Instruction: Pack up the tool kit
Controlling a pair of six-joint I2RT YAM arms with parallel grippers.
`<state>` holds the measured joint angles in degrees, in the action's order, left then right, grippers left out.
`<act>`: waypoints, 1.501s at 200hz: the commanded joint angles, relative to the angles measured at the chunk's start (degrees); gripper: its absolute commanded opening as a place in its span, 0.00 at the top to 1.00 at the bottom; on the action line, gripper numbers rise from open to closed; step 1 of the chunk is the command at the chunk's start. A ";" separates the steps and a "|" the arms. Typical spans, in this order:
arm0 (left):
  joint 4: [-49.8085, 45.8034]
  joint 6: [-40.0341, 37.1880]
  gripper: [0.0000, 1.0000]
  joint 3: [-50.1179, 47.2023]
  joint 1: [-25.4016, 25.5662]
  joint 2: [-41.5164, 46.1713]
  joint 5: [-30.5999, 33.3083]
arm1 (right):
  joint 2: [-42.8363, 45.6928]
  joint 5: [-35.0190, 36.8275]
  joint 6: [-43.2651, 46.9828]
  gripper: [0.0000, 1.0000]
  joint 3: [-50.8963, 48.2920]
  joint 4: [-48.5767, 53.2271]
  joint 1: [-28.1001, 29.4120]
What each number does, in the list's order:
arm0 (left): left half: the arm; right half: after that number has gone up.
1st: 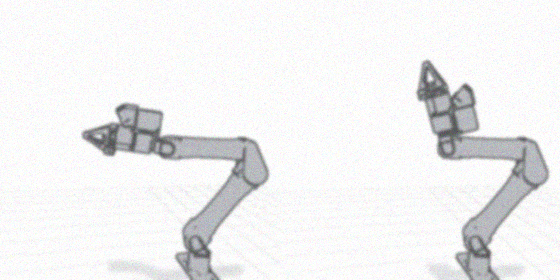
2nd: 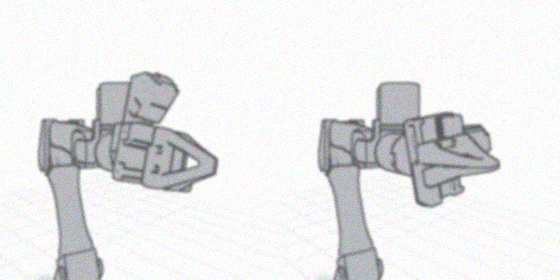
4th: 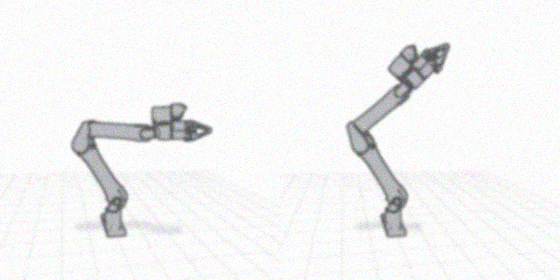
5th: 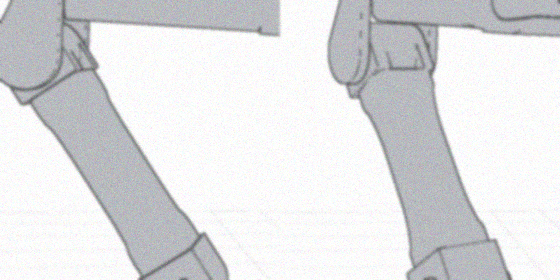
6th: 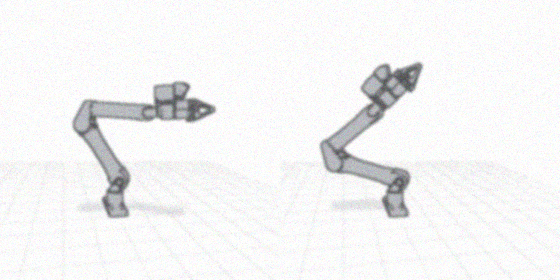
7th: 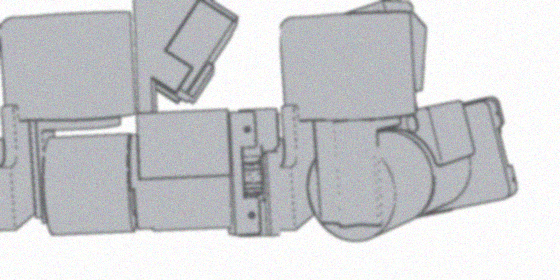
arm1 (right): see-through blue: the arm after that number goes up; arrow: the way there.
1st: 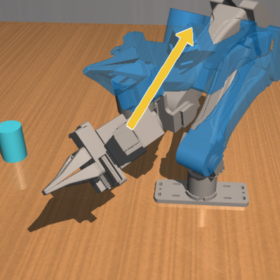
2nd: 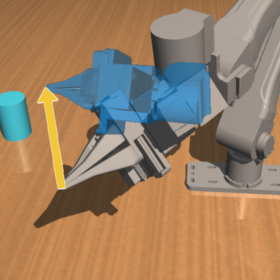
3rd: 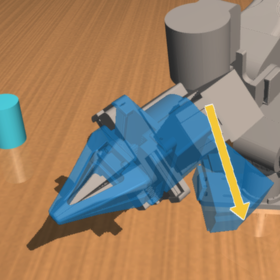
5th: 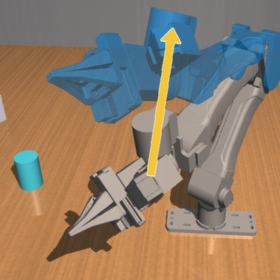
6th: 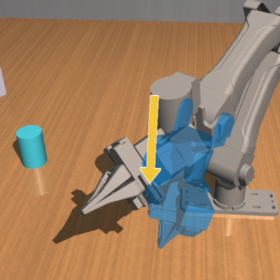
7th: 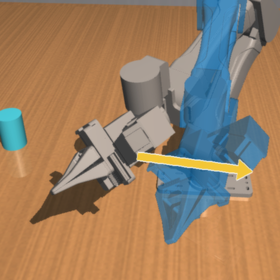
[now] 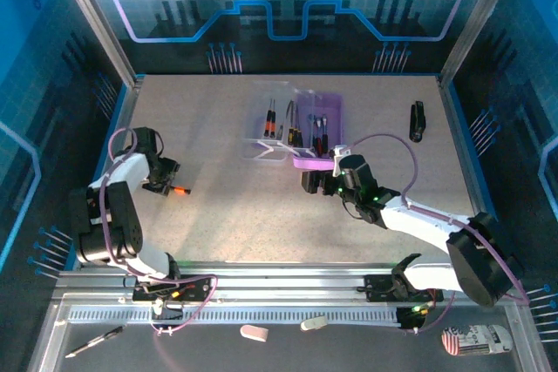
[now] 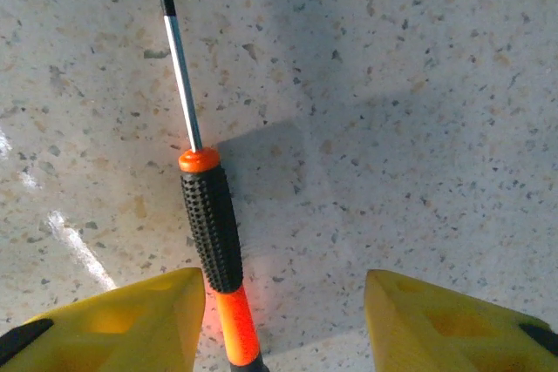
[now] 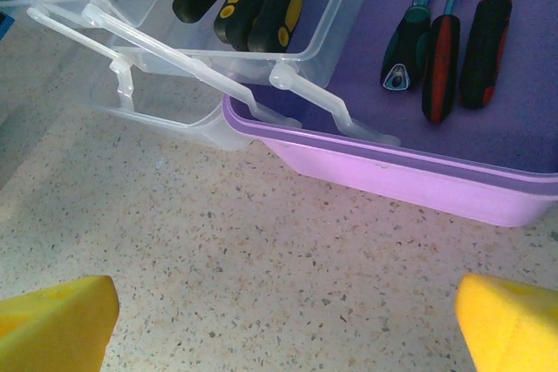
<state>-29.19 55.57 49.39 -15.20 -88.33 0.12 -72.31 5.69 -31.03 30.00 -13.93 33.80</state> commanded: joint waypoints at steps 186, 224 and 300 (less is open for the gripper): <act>4.77 0.02 0.88 -5.65 -3.43 -4.42 -1.44 | 2.65 2.80 0.79 0.00 -0.98 0.43 0.39; 3.64 -1.32 0.88 -6.44 -2.54 0.68 -0.15 | 3.93 4.28 0.14 0.00 -2.17 -0.61 0.41; -2.42 -4.19 0.88 5.86 8.77 4.10 4.07 | 3.41 4.47 -0.01 0.00 -2.15 -0.92 0.46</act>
<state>-29.04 53.98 48.27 -10.85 -84.79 1.17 -69.21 8.86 -31.05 28.16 -14.11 33.80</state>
